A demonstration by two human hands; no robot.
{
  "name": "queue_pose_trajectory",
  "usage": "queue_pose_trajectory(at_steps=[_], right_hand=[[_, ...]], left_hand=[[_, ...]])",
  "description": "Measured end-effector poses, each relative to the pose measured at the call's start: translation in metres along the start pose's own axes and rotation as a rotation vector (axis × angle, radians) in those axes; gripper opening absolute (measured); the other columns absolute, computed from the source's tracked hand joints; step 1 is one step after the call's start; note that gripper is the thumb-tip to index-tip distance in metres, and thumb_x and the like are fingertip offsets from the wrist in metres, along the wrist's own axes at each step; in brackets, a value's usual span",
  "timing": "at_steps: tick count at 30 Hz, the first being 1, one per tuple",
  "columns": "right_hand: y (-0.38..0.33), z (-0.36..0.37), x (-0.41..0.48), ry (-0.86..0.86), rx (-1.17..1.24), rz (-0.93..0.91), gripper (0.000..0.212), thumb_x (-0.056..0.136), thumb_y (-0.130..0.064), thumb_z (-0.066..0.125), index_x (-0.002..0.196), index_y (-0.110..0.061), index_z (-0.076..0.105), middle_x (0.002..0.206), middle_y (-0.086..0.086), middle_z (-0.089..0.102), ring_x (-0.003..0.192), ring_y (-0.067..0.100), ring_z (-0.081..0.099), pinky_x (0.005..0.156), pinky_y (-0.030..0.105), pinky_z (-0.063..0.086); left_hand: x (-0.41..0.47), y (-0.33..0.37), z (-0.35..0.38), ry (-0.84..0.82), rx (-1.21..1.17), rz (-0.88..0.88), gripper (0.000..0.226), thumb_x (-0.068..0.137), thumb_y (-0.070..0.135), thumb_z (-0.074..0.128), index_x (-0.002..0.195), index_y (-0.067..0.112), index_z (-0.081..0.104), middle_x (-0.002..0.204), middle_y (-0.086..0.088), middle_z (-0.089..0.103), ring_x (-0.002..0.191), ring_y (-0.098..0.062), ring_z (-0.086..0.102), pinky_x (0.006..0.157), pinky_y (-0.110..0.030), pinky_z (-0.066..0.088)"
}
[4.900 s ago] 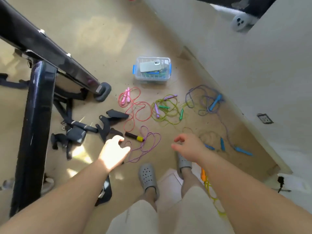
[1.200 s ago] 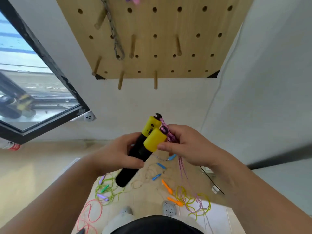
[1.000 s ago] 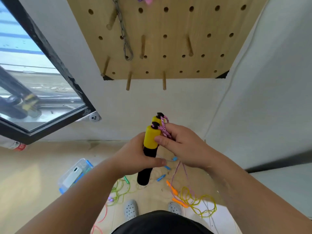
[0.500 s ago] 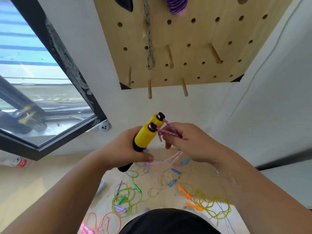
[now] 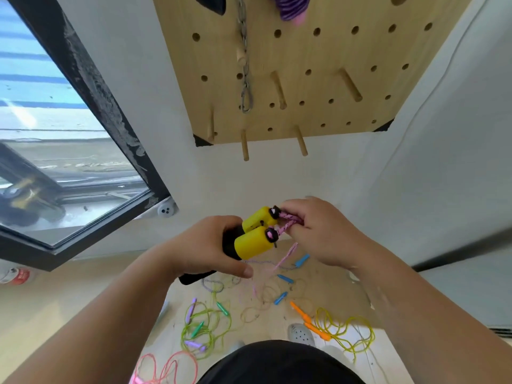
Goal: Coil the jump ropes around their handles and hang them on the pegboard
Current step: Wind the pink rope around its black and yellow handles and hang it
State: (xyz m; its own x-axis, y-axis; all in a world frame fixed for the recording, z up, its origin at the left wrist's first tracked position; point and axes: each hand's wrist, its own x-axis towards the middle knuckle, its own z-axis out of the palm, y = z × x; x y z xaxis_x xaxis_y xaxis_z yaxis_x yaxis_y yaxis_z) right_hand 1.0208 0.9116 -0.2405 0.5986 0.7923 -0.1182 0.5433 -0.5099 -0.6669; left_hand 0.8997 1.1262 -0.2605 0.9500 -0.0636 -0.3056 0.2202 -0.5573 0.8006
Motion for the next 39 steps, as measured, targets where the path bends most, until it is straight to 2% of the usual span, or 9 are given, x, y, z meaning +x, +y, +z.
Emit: queue_pose_trajectory(at_steps=[2, 7, 12, 14, 17, 21, 27, 34, 39], right_hand=[[0.008, -0.008, -0.004, 0.046, -0.057, -0.001, 0.022, 0.097, -0.032, 0.052, 0.075, -0.032, 0.055, 0.072, -0.002, 0.053, 0.080, 0.012, 0.047, 0.066, 0.032, 0.035], [0.022, -0.024, -0.015, -0.017, 0.280, -0.007, 0.025, 0.104, -0.034, 0.049, 0.085, -0.018, 0.052, 0.073, 0.012, 0.051, 0.063, 0.023, 0.050, 0.063, 0.043, 0.052], [0.029, -0.023, -0.025, 0.064, 0.326, -0.122, 0.032, 0.107, -0.035, 0.040, 0.084, -0.014, 0.050, 0.067, -0.001, 0.048, 0.063, 0.017, 0.044, 0.061, 0.035, 0.039], [0.037, -0.025, -0.024, 0.119, 0.278, -0.156, 0.032, 0.107, -0.034, 0.039, 0.080, -0.020, 0.049, 0.063, -0.009, 0.049, 0.059, 0.010, 0.045, 0.057, 0.030, 0.037], [0.047, -0.032, -0.023, 0.162, 0.116, -0.210, 0.032, 0.106, -0.043, 0.035, 0.082, -0.025, 0.046, 0.063, -0.008, 0.050, 0.058, 0.014, 0.049, 0.055, 0.034, 0.039], [0.055, -0.034, -0.026, 0.171, -0.133, -0.280, 0.016, 0.106, -0.046, 0.027, 0.110, -0.036, 0.038, 0.062, -0.012, 0.042, 0.057, 0.016, 0.046, 0.051, 0.032, 0.031], [0.079, -0.033, -0.026, 0.252, -0.429, -0.275, 0.029, 0.105, -0.042, 0.028, 0.100, -0.024, 0.049, 0.055, -0.009, 0.029, 0.042, 0.020, 0.035, 0.041, 0.031, 0.019], [0.079, -0.033, -0.029, 0.242, -0.460, -0.261, 0.029, 0.106, -0.038, 0.033, 0.111, -0.017, 0.051, 0.058, -0.012, 0.025, 0.043, 0.019, 0.035, 0.040, 0.030, 0.020], [0.073, -0.028, -0.032, 0.252, -0.439, -0.251, 0.032, 0.103, -0.038, 0.031, 0.113, -0.014, 0.050, 0.059, -0.012, 0.027, 0.040, 0.019, 0.032, 0.038, 0.028, 0.019]], left_hand=[[0.004, 0.005, 0.007, 0.116, 0.013, -0.026, 0.063, 0.055, 0.058, 0.085, 0.103, 0.023, 0.066, 0.093, -0.002, 0.070, 0.086, -0.019, 0.067, 0.080, -0.050, 0.055], [0.017, 0.026, 0.028, 0.378, -0.237, -0.089, 0.045, 0.063, 0.041, 0.084, 0.100, 0.026, 0.064, 0.082, 0.002, 0.060, 0.070, -0.008, 0.059, 0.072, -0.034, 0.051], [0.039, 0.063, 0.063, 0.364, -0.689, 0.009, 0.052, 0.062, 0.038, 0.081, 0.100, 0.008, 0.062, 0.086, -0.008, 0.059, 0.079, -0.021, 0.058, 0.073, -0.032, 0.051], [0.049, 0.078, 0.079, 0.433, -0.847, -0.006, 0.054, 0.059, 0.039, 0.079, 0.099, 0.007, 0.063, 0.084, -0.006, 0.064, 0.078, -0.018, 0.061, 0.073, -0.031, 0.053], [0.062, 0.096, 0.100, 0.525, -1.046, -0.043, 0.042, 0.065, 0.034, 0.080, 0.098, 0.011, 0.065, 0.080, -0.004, 0.066, 0.080, -0.023, 0.061, 0.071, -0.038, 0.052], [0.078, 0.122, 0.113, 0.603, -1.358, -0.102, 0.044, 0.073, 0.037, 0.084, 0.102, 0.011, 0.066, 0.087, -0.006, 0.069, 0.086, -0.022, 0.071, 0.075, -0.035, 0.059], [0.087, 0.132, 0.112, 0.597, -1.023, -0.270, 0.055, 0.068, 0.055, 0.076, 0.115, 0.026, 0.074, 0.116, -0.008, 0.074, 0.115, -0.023, 0.067, 0.104, -0.041, 0.050], [0.089, 0.130, 0.110, 0.520, -1.333, -0.226, 0.040, 0.071, 0.018, 0.086, 0.109, 0.010, 0.073, 0.114, -0.019, 0.066, 0.109, -0.031, 0.063, 0.108, -0.048, 0.047], [0.083, 0.136, 0.101, 0.531, -1.296, -0.241, 0.054, 0.071, 0.034, 0.084, 0.117, 0.008, 0.070, 0.118, -0.017, 0.072, 0.108, -0.030, 0.067, 0.107, -0.048, 0.049]])
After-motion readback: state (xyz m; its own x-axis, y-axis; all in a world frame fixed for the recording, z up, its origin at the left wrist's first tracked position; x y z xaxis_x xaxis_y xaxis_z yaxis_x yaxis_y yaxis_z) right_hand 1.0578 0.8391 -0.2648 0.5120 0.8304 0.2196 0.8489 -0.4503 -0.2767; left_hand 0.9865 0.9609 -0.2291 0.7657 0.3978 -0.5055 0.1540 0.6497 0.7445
